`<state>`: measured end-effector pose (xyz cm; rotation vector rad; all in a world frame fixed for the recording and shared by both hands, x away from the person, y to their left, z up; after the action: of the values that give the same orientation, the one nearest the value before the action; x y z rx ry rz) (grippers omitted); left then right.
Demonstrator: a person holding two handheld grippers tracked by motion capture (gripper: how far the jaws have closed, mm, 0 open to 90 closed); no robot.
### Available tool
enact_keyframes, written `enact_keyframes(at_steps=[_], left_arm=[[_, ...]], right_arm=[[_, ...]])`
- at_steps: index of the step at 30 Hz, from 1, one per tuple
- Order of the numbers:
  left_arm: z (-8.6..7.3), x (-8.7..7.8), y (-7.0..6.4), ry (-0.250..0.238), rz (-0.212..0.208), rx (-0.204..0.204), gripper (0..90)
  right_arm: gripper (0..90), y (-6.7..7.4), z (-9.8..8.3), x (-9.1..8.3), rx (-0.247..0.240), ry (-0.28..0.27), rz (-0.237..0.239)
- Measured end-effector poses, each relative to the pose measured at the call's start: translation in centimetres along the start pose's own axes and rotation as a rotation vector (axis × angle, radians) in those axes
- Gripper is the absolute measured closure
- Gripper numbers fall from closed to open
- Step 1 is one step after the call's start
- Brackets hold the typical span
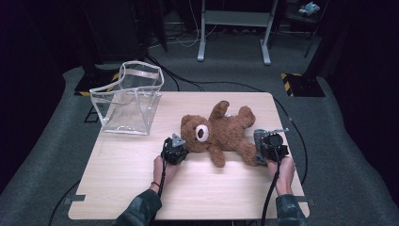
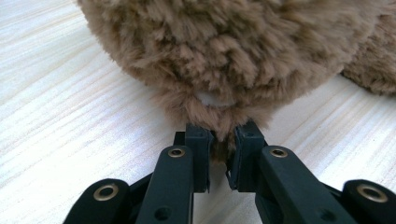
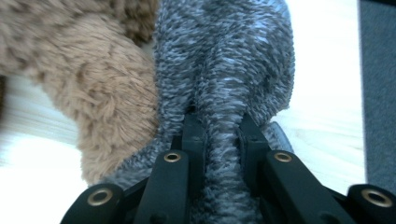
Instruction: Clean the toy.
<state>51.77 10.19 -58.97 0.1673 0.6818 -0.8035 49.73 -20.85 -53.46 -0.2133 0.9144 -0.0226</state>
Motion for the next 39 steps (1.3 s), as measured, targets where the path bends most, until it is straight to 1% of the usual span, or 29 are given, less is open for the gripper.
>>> enact_keyframes(at_steps=[1,3,4,5,6,8,9,10,11,13,15,17,18,19,20,21,22,23,24,25,26,27,28,29,30,32,36,38,39], left_arm=[[0.0,0.0,0.0,0.000,0.000,0.000,80.0],[0.0,0.0,0.0,0.000,0.001,0.000,80.1],[0.0,0.0,0.0,0.000,0.000,0.000,80.1],[0.0,0.0,0.0,-0.001,0.001,0.000,80.1],[0.0,0.0,0.0,0.000,0.001,0.000,80.1],[0.0,0.0,0.0,0.000,0.001,-0.001,80.1],[0.0,0.0,0.0,-0.001,0.002,-0.001,80.1],[0.0,0.0,0.0,-0.001,0.002,0.000,80.1],[0.0,0.0,0.0,-0.001,0.002,0.000,80.1],[0.0,0.0,0.0,-0.001,0.001,-0.001,80.1],[0.0,0.0,0.0,-0.001,0.001,-0.001,80.1],[0.0,0.0,0.0,-0.004,0.003,-0.001,80.1],[0.0,0.0,0.0,-0.005,0.004,-0.001,80.1],[0.0,0.0,0.0,-0.005,0.004,-0.001,80.1],[0.0,0.0,0.1,-0.005,0.003,0.000,80.1],[0.0,0.0,0.1,-0.005,0.003,0.003,80.1],[0.0,0.0,0.0,-0.005,0.004,-0.002,80.1],[0.0,0.0,0.1,-0.006,0.003,0.000,80.1],[0.0,0.0,0.1,-0.005,0.002,0.000,80.1],[0.0,0.0,0.1,-0.006,0.002,0.000,80.1],[0.0,0.0,0.1,-0.006,0.002,-0.001,80.1],[0.0,0.0,0.1,-0.006,0.002,-0.002,80.1],[0.0,0.0,0.1,-0.003,0.003,-0.002,80.1],[0.0,0.0,0.1,-0.003,0.003,-0.003,80.2],[0.0,0.0,0.1,-0.003,0.002,-0.003,80.1],[0.0,0.0,0.1,-0.006,0.000,-0.002,80.2],[0.0,0.0,0.1,-0.006,0.000,-0.002,80.2],[0.0,0.0,0.1,-0.006,0.000,-0.002,80.2],[0.0,0.0,0.1,-0.005,0.000,-0.001,80.2]], right_arm=[[77.4,0.2,0.4,-0.6,-0.002,-0.026,0.006],[77.4,1.2,1.5,-1.8,-0.004,-0.087,0.027],[77.3,1.9,1.9,-2.2,-0.009,-0.107,0.051],[77.3,2.6,2.2,-2.5,-0.013,-0.115,0.069],[77.2,3.5,2.5,-2.5,-0.027,-0.121,0.076],[77.3,4.5,2.3,-1.6,-0.048,-0.101,0.074],[77.4,4.5,2.1,-1.0,-0.061,-0.096,0.067],[77.4,4.5,1.8,-0.6,-0.062,-0.081,0.062],[77.5,4.3,1.3,0.0,-0.053,-0.075,0.052],[77.6,3.7,0.8,0.3,-0.037,-0.073,0.052],[77.5,3.0,0.3,0.3,-0.036,-0.062,0.026],[77.5,2.5,0.0,0.2,-0.031,-0.056,0.016],[77.5,2.3,0.1,0.0,-0.029,-0.061,0.006],[77.5,2.4,0.3,-0.4,-0.027,-0.080,0.016],[77.5,2.5,0.5,-0.8,-0.024,-0.090,0.013],[77.5,2.9,0.8,-1.3,-0.024,-0.111,0.016],[77.5,3.3,1.2,-1.7,-0.032,-0.136,0.031],[77.5,4.3,1.7,-2.4,-0.035,-0.159,0.071],[77.5,4.9,1.9,-2.6,-0.044,-0.161,0.084],[77.4,5.7,2.2,-2.8,-0.052,-0.171,0.108],[77.4,6.7,2.2,-2.6,-0.067,-0.159,0.126],[77.3,7.1,2.1,-2.3,-0.081,-0.149,0.129],[77.3,7.4,2.1,-1.9,-0.079,-0.151,0.130],[77.3,7.7,1.4,-1.0,-0.084,-0.125,0.131],[77.5,7.7,1.1,-0.6,-0.080,-0.121,0.139],[77.7,7.3,0.2,0.0,-0.069,-0.114,0.143],[78.0,6.3,-1.0,0.1,-0.070,-0.095,0.141],[78.0,5.4,-1.6,0.0,-0.080,-0.073,0.109],[77.9,5.1,-1.8,0.0,-0.080,-0.061,0.101]])
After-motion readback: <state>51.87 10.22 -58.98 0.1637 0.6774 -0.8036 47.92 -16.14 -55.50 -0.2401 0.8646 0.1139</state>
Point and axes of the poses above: each handheld gripper's, and its own axes: x roughly forward along the jaws, z roughly out of its top, y roughly to its left, the point moved 10 cm from there along x, roughly forward along the jaws, and after that the axes turned 10 degrees about -z, right-handed, at the moved point
